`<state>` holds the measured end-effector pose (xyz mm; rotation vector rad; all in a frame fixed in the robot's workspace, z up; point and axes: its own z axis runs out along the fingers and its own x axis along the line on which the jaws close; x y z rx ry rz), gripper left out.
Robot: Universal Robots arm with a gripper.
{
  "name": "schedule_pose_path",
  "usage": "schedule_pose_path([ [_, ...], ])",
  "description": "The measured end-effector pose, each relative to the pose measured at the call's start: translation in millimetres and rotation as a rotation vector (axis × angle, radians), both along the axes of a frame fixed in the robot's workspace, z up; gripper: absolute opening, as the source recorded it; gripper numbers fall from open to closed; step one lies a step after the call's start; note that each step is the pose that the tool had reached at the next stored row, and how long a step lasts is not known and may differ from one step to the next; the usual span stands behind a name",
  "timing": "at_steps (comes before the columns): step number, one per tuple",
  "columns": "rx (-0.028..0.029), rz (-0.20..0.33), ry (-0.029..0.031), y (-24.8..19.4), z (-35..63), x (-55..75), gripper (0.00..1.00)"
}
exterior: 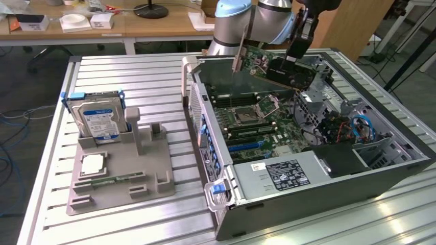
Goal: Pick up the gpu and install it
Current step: 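Insert the gpu into the slot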
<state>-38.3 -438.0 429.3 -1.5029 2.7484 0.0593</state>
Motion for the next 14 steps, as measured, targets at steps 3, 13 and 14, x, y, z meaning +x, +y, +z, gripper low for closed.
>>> schedule_pose_path([
  [3, 0.0, 0.046, 0.0, 0.0, -0.3, 0.0, 0.26],
  [13, 0.0, 0.181, 0.0, 0.1, -1.1, 0.0, 0.26],
  [14, 0.0001, 0.194, 0.0, 0.1, -1.2, 0.0, 0.26],
])
